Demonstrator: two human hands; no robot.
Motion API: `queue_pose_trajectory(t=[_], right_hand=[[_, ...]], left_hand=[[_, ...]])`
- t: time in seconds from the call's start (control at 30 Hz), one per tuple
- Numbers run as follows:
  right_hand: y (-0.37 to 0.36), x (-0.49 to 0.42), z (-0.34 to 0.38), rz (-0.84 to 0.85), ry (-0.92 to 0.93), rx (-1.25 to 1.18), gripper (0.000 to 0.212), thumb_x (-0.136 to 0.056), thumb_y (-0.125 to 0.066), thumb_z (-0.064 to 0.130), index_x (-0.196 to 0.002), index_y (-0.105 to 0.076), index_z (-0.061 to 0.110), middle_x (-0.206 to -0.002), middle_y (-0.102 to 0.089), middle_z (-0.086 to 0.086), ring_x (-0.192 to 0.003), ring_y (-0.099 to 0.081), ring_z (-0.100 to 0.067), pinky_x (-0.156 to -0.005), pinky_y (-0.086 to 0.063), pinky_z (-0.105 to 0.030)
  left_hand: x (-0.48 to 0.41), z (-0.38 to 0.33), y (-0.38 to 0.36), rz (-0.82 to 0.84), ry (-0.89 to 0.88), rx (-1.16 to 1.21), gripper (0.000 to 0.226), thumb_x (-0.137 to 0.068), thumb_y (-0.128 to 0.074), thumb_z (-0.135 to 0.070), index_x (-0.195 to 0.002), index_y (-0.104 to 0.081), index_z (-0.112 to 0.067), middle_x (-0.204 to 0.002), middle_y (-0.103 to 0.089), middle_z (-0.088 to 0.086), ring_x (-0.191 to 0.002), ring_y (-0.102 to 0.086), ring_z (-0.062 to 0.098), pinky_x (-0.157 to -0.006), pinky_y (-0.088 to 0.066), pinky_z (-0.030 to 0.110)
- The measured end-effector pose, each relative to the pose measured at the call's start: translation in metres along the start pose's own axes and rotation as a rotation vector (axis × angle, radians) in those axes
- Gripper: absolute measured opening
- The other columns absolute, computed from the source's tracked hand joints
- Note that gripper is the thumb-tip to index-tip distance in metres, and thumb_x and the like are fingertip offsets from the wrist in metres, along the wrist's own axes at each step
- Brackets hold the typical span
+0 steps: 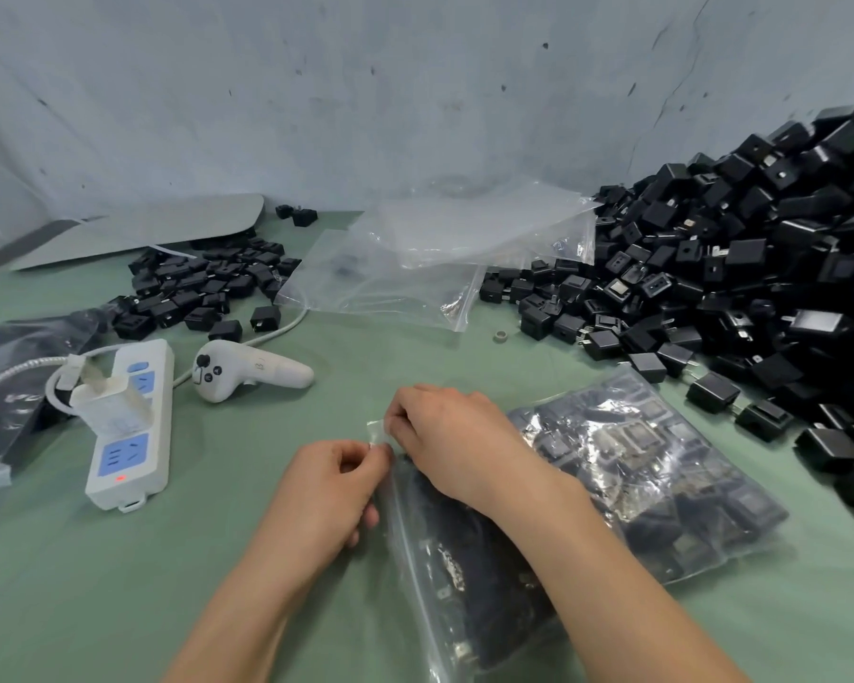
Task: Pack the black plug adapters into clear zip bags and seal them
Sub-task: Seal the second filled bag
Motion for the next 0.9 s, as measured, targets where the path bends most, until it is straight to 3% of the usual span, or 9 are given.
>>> queue_pose_trajectory(t=[0.17,0.4,0.57,0.8,0.9], right_hand=[[-0.0008,-0.0023,-0.0028,-0.009,-0.025,-0.001,0.015,-0.103,-0.043,0.021,-0.112,-0.055,0.021,-0.114,-0.061,0.003,-0.105,-0.06,-0.025,-0.089,-0.04,-0.038],[-0.0003,-0.0031,-0.0032,0.005,-0.043,-0.02,0.021,-0.105,-0.038,0.027,-0.114,-0.056,0.022,-0.115,-0.061,0.003,-0.107,-0.058,-0.025,-0.09,-0.038,-0.038],[0.0018,-0.0054,-0.0058,-0.025,-0.057,-0.016,0.02,-0.105,-0.039,0.027,-0.113,-0.056,0.022,-0.116,-0.062,0.003,-0.107,-0.058,-0.024,-0.087,-0.036,-0.038],[0.0025,-0.0077,-0.0069,-0.048,-0.071,-0.017,0.02,-0.105,-0.038,0.025,-0.112,-0.056,0.022,-0.112,-0.062,0.003,-0.103,-0.058,-0.024,-0.081,-0.033,-0.037],[0.0029,-0.0083,-0.0076,-0.054,-0.078,-0.019,0.018,-0.104,-0.04,0.024,-0.112,-0.057,0.021,-0.112,-0.062,0.003,-0.102,-0.058,-0.025,-0.08,-0.034,-0.037]], left_hand=[[0.0048,0.0019,-0.0017,0.066,0.036,0.014,0.037,-0.098,-0.055,-0.038,-0.081,-0.069,-0.009,-0.047,-0.06,0.005,-0.032,-0.04,0.014,-0.041,-0.031,0.02],[0.0041,0.0,-0.0016,0.055,0.034,-0.012,0.04,-0.098,-0.055,-0.035,-0.065,-0.059,-0.014,-0.044,-0.055,0.002,-0.032,-0.037,0.014,-0.037,-0.028,0.018],[0.0062,0.0016,-0.0027,0.097,0.06,0.008,0.036,-0.097,-0.058,-0.036,-0.07,-0.064,-0.012,-0.044,-0.056,0.004,-0.031,-0.039,0.015,-0.038,-0.03,0.018],[0.0053,0.0017,-0.0035,0.105,0.061,-0.011,0.041,-0.097,-0.058,-0.038,-0.061,-0.058,-0.017,-0.045,-0.052,0.001,-0.033,-0.038,0.015,-0.038,-0.028,0.019],[0.0052,0.0019,-0.0032,0.082,0.07,0.004,0.035,-0.096,-0.057,-0.035,-0.068,-0.064,-0.013,-0.045,-0.055,0.002,-0.032,-0.039,0.014,-0.038,-0.029,0.018]])
Point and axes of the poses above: each hand's wrist, its own x-axis away from the middle knuckle, its own y-axis out of the back of the hand, z = x × y, the point moved 6 cm from there along -x, towards the middle knuckle
